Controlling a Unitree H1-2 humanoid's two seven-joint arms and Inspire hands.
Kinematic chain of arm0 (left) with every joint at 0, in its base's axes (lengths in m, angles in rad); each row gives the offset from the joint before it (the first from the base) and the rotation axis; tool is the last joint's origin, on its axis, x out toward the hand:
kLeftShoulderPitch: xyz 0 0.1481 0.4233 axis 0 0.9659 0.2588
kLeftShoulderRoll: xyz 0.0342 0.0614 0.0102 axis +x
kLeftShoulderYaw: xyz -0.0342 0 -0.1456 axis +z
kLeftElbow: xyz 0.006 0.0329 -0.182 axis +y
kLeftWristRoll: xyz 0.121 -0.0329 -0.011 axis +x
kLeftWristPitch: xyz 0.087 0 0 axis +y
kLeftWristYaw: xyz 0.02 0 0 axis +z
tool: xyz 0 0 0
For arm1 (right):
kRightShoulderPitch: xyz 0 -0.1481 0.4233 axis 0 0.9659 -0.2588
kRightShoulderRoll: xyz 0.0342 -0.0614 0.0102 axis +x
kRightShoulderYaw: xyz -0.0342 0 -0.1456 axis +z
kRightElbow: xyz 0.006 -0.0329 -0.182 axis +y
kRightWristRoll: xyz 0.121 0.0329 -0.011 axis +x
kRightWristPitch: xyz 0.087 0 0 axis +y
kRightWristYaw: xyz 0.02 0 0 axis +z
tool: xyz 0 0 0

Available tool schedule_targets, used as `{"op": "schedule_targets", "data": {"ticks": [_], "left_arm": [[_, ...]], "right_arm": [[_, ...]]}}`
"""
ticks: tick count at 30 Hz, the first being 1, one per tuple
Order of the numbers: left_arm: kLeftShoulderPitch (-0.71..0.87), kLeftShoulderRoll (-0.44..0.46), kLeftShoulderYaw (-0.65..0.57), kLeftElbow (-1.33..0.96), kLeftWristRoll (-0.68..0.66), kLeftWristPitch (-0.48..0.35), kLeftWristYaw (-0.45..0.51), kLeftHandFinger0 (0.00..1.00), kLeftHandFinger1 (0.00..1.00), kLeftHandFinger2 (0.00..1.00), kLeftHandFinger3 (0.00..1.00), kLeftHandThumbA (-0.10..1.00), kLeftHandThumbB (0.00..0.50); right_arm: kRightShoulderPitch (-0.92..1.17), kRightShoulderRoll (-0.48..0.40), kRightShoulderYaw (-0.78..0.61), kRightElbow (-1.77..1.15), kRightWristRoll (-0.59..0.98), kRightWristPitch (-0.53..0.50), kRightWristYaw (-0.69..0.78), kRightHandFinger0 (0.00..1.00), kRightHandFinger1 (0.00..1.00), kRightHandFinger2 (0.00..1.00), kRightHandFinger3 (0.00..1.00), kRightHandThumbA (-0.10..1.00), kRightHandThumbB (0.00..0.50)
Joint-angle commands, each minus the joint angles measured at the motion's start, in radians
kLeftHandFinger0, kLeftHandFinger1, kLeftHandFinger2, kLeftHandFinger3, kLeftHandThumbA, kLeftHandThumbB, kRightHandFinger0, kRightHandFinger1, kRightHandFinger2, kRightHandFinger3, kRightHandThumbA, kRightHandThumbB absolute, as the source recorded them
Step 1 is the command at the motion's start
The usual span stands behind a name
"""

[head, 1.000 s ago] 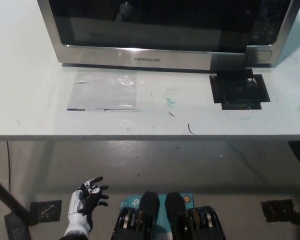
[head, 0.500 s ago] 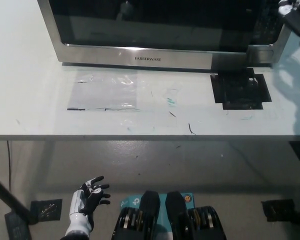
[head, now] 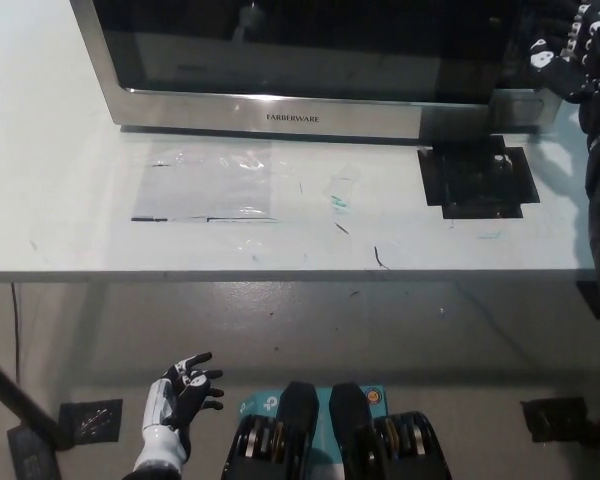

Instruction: A microwave is kept infront of the robot with its door slightly ajar. The robot uses its right hand to push the door towards the left to open it.

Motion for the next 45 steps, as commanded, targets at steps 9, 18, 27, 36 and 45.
{"op": "schedule_targets", "data": {"ticks": [9,18,27,36,45], "left_arm": [[-0.008,-0.003,-0.024,-0.023,0.005,-0.022,0.002,0.32,0.33,0.42,0.52,0.07,0.003],[-0.01,0.0,-0.028,-0.019,-0.002,-0.019,0.005,0.3,0.32,0.4,0.5,0.05,0.008],[-0.007,0.003,-0.038,-0.015,-0.004,-0.023,-0.008,0.33,0.34,0.43,0.53,0.06,0.0],[-0.018,0.011,-0.031,-0.021,-0.015,-0.002,-0.01,0.34,0.34,0.43,0.52,0.05,0.0],[-0.015,0.01,-0.04,-0.021,0.0,-0.004,0.007,0.32,0.34,0.42,0.53,0.06,0.009]], "right_arm": [[-0.096,0.005,-0.002,0.058,-0.045,-0.091,-0.03,0.44,0.65,0.7,0.77,0.32,0.226],[-0.126,0.066,0.021,0.151,-0.068,-0.128,-0.044,0.43,0.6,0.65,0.76,0.35,0.234],[-0.134,0.163,0.061,0.157,-0.066,-0.158,-0.01,0.45,0.62,0.7,0.76,0.32,0.239],[0.0,0.237,0.064,-0.104,-0.018,-0.06,0.003,0.45,0.65,0.69,0.83,0.32,0.244],[0.216,0.275,0.109,-0.394,0.004,-0.007,0.046,0.42,0.61,0.67,0.77,0.37,0.232]]}}
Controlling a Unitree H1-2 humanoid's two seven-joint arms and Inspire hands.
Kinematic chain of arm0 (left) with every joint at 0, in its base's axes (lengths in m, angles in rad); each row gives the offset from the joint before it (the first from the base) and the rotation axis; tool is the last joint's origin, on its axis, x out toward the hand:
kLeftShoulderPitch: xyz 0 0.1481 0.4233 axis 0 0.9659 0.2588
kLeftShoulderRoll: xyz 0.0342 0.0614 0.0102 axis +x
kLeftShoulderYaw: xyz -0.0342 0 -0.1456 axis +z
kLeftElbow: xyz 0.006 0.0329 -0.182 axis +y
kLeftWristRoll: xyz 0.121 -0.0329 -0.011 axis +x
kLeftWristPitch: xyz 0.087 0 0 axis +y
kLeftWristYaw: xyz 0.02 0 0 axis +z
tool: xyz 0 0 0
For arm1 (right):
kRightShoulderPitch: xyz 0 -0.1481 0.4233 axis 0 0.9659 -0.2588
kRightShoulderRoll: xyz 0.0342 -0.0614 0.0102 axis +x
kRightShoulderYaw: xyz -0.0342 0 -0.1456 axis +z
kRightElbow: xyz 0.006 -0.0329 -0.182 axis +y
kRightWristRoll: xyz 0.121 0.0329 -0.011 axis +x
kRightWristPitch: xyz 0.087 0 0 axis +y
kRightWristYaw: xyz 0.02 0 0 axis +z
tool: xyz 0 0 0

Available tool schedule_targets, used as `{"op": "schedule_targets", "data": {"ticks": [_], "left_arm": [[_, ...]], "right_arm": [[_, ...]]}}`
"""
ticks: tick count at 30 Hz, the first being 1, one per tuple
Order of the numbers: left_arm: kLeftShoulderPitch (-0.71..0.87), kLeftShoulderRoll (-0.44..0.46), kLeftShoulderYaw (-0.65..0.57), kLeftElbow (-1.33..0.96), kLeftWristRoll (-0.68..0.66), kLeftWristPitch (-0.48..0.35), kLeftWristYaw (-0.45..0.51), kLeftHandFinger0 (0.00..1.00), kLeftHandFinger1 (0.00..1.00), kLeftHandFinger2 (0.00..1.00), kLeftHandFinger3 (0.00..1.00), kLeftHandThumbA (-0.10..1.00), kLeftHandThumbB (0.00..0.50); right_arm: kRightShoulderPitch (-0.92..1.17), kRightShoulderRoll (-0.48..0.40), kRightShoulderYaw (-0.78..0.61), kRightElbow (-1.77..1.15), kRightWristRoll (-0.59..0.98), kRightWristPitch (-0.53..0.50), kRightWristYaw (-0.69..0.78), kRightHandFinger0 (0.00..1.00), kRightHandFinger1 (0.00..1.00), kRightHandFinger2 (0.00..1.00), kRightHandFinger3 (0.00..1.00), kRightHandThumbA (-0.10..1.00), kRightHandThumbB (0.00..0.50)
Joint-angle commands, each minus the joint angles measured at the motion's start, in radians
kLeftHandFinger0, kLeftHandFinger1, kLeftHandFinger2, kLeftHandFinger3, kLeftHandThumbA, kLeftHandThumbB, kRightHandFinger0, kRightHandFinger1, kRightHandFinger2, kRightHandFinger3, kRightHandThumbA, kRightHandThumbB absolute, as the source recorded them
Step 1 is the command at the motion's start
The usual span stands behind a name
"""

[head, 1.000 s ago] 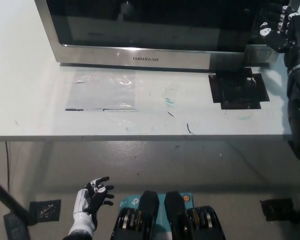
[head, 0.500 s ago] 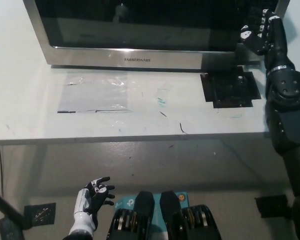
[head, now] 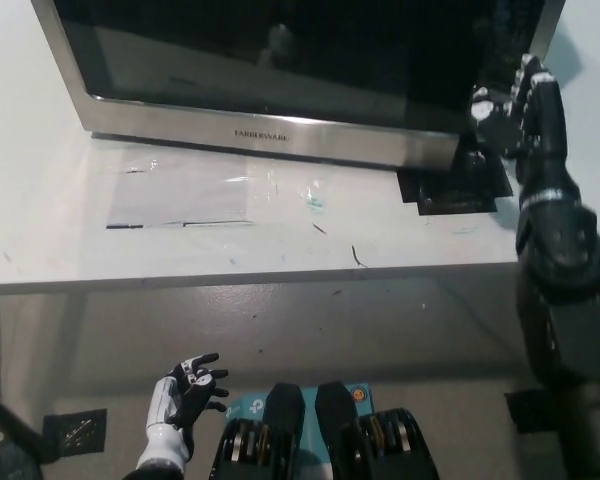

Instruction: A microwave is kept infront of the robot with its door slightly ajar. The robot uses its right hand to push the door towards the left to open it.

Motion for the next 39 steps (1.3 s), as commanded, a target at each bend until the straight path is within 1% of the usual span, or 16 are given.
{"op": "schedule_targets", "data": {"ticks": [1,4,8,11,12,13,15,20,23,25,26,27,30,31,37,39], "left_arm": [[-0.015,-0.002,-0.003,-0.023,0.0,-0.003,0.01,0.32,0.33,0.42,0.52,0.06,0.009],[-0.019,-0.005,0.001,-0.019,-0.006,-0.001,0.011,0.32,0.33,0.41,0.52,0.05,0.0],[-0.022,-0.004,-0.002,-0.012,-0.005,-0.01,0.005,0.32,0.33,0.41,0.51,0.05,0.0],[-0.023,0.001,-0.01,-0.002,0.006,-0.027,0.003,0.33,0.34,0.42,0.51,0.06,0.0],[-0.024,-0.001,-0.01,-0.001,0.006,-0.028,0.004,0.29,0.31,0.4,0.51,0.06,0.005],[-0.024,-0.001,-0.01,0.0,0.006,-0.027,0.005,0.28,0.3,0.4,0.51,0.06,0.002],[-0.024,0.0,-0.009,0.001,0.002,-0.028,-0.001,0.3,0.32,0.41,0.51,0.05,0.0],[-0.033,-0.002,0.0,0.016,-0.008,-0.032,0.002,0.31,0.32,0.41,0.52,0.03,0.003],[-0.029,-0.002,-0.003,0.007,-0.008,-0.031,-0.004,0.3,0.31,0.4,0.5,0.02,0.0],[-0.027,-0.001,-0.007,0.006,-0.002,-0.03,-0.003,0.31,0.33,0.42,0.51,0.02,0.0],[-0.026,0.001,-0.013,0.005,0.01,-0.032,0.005,0.32,0.34,0.43,0.5,0.03,0.0],[-0.027,0.002,-0.012,0.01,0.009,-0.035,0.003,0.31,0.33,0.43,0.52,0.04,0.0],[-0.033,0.001,-0.008,0.015,0.0,-0.03,0.001,0.28,0.32,0.44,0.52,0.03,0.005],[-0.034,-0.003,0.0,0.017,-0.014,-0.029,-0.002,0.3,0.33,0.44,0.51,0.03,0.009],[-0.038,-0.004,-0.003,0.023,-0.005,-0.045,0.002,0.34,0.35,0.45,0.51,0.04,0.015],[-0.037,-0.002,-0.008,0.022,0.001,-0.045,0.0,0.34,0.35,0.46,0.52,0.05,0.001]], "right_arm": [[0.011,0.081,0.081,-0.126,0.057,0.025,0.122,0.42,0.62,0.67,0.77,0.37,0.232],[0.102,0.079,0.113,-0.236,0.072,0.046,0.147,0.45,0.62,0.7,0.84,0.42,0.228],[0.158,0.079,0.128,-0.304,0.105,0.075,0.154,0.46,0.63,0.71,0.89,0.4,0.221],[0.227,0.094,0.146,-0.361,0.135,0.08,0.164,0.51,0.63,0.73,0.92,0.39,0.206],[0.248,0.097,0.152,-0.383,0.146,0.098,0.164,0.53,0.64,0.73,0.92,0.4,0.217],[0.254,0.098,0.154,-0.392,0.149,0.105,0.162,0.54,0.64,0.73,0.93,0.4,0.217],[0.306,0.106,0.18,-0.438,0.154,0.113,0.164,0.52,0.64,0.71,0.92,0.44,0.232],[0.38,0.116,0.218,-0.514,0.19,0.141,0.175,0.52,0.64,0.7,0.91,0.44,0.204],[0.462,0.131,0.259,-0.575,0.237,0.142,0.196,0.56,0.65,0.69,0.9,0.44,0.187],[0.51,0.134,0.29,-0.61,0.247,0.146,0.204,0.57,0.66,0.7,0.89,0.44,0.186],[0.532,0.135,0.307,-0.622,0.244,0.139,0.206,0.55,0.65,0.69,0.87,0.43,0.179],[0.548,0.136,0.319,-0.634,0.245,0.146,0.202,0.52,0.65,0.69,0.86,0.45,0.195],[0.578,0.128,0.345,-0.649,0.248,0.134,0.211,0.5,0.63,0.68,0.86,0.46,0.181],[0.605,0.121,0.365,-0.667,0.234,0.132,0.215,0.48,0.61,0.67,0.87,0.47,0.173],[0.656,0.117,0.38,-0.691,0.241,0.131,0.233,0.48,0.61,0.69,0.85,0.48,0.165],[0.663,0.117,0.383,-0.697,0.233,0.133,0.235,0.47,0.59,0.68,0.84,0.49,0.173]]}}
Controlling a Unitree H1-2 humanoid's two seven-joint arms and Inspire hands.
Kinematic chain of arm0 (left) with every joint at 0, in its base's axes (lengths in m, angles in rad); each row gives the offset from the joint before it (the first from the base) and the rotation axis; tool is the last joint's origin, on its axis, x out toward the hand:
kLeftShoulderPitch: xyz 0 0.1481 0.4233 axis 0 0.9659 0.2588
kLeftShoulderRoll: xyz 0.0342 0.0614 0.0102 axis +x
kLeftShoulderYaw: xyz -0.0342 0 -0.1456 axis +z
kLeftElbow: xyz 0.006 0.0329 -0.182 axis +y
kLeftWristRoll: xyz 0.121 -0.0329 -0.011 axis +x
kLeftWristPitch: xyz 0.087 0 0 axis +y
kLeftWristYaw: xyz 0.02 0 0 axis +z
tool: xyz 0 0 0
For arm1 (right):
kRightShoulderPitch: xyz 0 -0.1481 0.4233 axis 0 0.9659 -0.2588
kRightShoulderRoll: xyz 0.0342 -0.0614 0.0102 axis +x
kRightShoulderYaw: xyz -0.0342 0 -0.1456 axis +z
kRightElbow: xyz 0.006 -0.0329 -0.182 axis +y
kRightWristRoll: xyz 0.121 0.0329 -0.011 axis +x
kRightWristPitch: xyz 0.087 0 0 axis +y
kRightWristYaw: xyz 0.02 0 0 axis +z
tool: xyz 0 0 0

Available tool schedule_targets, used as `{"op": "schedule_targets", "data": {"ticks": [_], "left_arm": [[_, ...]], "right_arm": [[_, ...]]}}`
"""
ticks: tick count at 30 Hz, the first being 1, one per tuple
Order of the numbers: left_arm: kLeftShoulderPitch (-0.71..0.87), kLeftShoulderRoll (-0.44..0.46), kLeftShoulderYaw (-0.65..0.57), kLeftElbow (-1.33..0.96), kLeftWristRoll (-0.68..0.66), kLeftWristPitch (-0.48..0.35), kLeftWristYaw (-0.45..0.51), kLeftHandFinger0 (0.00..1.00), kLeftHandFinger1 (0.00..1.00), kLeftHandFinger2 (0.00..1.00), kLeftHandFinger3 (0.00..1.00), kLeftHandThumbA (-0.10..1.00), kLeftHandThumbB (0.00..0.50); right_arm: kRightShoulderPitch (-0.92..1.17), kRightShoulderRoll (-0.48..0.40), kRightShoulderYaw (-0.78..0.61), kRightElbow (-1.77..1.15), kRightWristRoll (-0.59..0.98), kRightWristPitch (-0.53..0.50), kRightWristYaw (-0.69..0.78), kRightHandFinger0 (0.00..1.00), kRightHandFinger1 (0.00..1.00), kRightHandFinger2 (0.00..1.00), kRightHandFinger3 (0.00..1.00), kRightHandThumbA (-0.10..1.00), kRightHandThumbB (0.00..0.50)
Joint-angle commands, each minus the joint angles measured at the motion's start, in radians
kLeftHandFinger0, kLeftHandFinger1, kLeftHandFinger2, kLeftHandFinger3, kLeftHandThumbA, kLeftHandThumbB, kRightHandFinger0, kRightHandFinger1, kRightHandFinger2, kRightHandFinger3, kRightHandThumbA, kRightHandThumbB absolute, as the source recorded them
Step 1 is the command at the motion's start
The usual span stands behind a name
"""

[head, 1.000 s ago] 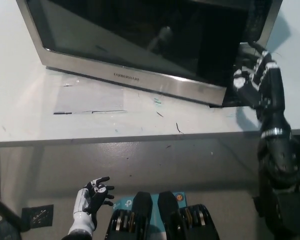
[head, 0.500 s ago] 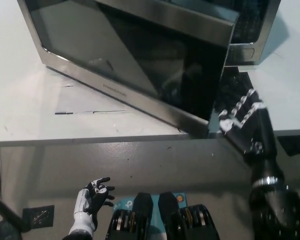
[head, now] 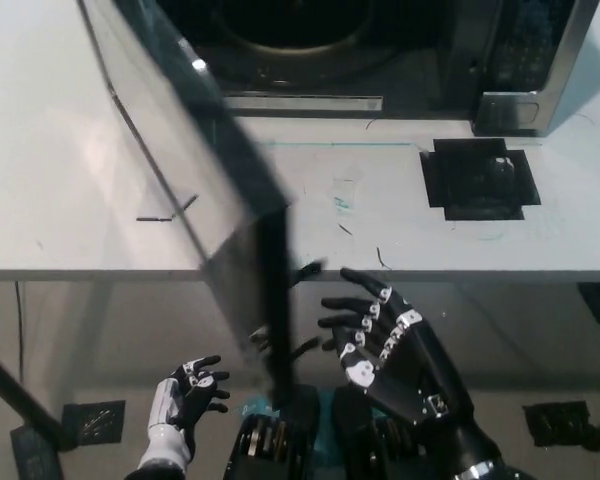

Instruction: A microwave is kept infront of the robot with its door slightly ajar. The robot uses its right hand to push the door towards the left to open it.

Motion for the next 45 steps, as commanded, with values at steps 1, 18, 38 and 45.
{"op": "schedule_targets", "data": {"ticks": [1,18,38,45], "left_arm": [[-0.028,-0.002,-0.007,-0.009,-0.003,-0.041,-0.005,0.34,0.35,0.45,0.52,0.06,0.0],[-0.027,-0.008,-0.005,-0.009,-0.003,-0.035,0.006,0.3,0.31,0.4,0.51,0.02,0.0],[-0.035,-0.008,0.001,-0.011,-0.009,-0.042,0.003,0.35,0.33,0.42,0.52,0.03,0.0],[-0.046,-0.008,0.003,-0.007,-0.008,-0.034,0.011,0.32,0.33,0.42,0.51,0.03,0.0]], "right_arm": [[0.02,0.006,0.016,-0.05,0.014,0.003,0.053,0.49,0.61,0.7,0.86,0.49,0.165],[0.057,-0.049,-0.164,-0.043,0.045,-0.025,0.046,0.5,0.64,0.7,0.87,0.47,0.165],[0.068,-0.026,-0.575,0.373,0.005,-0.266,-0.093,0.54,0.63,0.64,0.78,0.26,0.199],[0.06,0.015,-0.569,0.448,-0.019,-0.303,-0.106,0.47,0.6,0.61,0.78,0.31,0.229]]}}
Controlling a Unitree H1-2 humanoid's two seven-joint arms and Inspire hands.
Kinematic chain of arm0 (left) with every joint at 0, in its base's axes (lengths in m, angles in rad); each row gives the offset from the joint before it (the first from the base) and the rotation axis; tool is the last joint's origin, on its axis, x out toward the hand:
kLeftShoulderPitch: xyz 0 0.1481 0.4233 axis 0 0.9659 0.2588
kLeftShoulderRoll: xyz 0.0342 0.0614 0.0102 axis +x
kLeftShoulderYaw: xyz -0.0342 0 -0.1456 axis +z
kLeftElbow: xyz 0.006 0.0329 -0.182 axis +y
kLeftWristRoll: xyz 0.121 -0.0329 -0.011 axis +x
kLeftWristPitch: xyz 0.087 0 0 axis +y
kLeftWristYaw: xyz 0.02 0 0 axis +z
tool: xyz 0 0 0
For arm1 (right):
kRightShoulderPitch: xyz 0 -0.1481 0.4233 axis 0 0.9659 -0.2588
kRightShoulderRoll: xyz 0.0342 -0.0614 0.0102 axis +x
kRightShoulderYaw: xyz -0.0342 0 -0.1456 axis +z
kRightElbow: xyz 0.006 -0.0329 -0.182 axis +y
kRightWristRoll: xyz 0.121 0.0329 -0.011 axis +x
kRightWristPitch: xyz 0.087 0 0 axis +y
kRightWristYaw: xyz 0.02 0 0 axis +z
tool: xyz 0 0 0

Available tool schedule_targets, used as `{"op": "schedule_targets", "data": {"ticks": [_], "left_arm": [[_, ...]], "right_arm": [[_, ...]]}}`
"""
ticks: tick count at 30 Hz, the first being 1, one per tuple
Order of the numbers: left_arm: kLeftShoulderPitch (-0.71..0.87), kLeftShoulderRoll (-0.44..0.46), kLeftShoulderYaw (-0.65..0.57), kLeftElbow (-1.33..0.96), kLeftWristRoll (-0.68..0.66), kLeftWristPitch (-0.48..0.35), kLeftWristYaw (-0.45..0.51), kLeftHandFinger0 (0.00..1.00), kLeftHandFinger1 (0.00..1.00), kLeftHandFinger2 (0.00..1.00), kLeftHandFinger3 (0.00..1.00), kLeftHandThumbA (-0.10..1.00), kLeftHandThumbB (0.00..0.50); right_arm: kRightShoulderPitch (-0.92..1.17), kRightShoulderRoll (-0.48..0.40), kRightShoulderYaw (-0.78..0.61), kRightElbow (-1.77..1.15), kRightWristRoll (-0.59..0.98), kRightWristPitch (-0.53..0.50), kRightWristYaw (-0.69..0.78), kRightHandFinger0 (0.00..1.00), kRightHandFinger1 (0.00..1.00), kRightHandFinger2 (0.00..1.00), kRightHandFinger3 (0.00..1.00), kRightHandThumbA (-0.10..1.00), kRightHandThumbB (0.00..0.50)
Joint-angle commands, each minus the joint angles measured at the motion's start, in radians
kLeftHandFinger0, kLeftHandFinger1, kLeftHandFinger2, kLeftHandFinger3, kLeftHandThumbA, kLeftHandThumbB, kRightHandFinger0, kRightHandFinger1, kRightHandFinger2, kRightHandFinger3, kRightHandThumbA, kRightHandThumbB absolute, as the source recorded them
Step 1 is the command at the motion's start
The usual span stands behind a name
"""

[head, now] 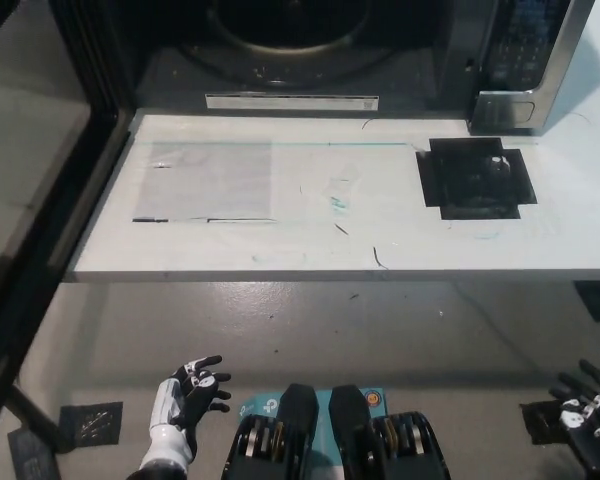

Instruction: A microwave is kept infront of the robot with its door slightly ajar. The robot uses its right hand to push the door towards the left to open it.

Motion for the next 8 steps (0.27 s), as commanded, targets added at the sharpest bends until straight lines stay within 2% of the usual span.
{"op": "schedule_targets", "data": {"ticks": [1,3,5,6,8], "left_arm": [[-0.042,-0.004,-0.001,-0.015,-0.006,-0.024,0.009,0.33,0.33,0.42,0.52,0.04,0.0],[-0.043,-0.006,0.003,-0.016,-0.012,-0.022,0.01,0.35,0.33,0.41,0.51,0.02,0.0],[-0.041,-0.009,0.004,-0.024,-0.01,-0.014,0.014,0.35,0.33,0.41,0.51,0.02,0.01],[-0.048,-0.008,0.006,-0.013,-0.014,-0.024,0.01,0.34,0.32,0.41,0.5,0.03,0.011],[-0.049,-0.008,0.006,-0.011,-0.014,-0.025,0.006,0.34,0.33,0.41,0.51,0.03,0.0]], "right_arm": [[-0.022,0.016,-0.002,0.016,-0.018,-0.094,-0.023,0.47,0.6,0.61,0.77,0.33,0.23],[-0.023,0.027,0.007,0.04,-0.033,-0.106,-0.028,0.47,0.64,0.64,0.8,0.36,0.23],[-0.025,0.034,0.008,0.05,-0.036,-0.106,-0.034,0.47,0.63,0.64,0.8,0.37,0.243],[-0.033,0.042,0.004,0.075,-0.027,-0.131,-0.032,0.42,0.57,0.6,0.79,0.34,0.249],[-0.039,0.045,0.002,0.103,-0.024,-0.161,-0.029,0.41,0.54,0.6,0.78,0.32,0.235]]}}
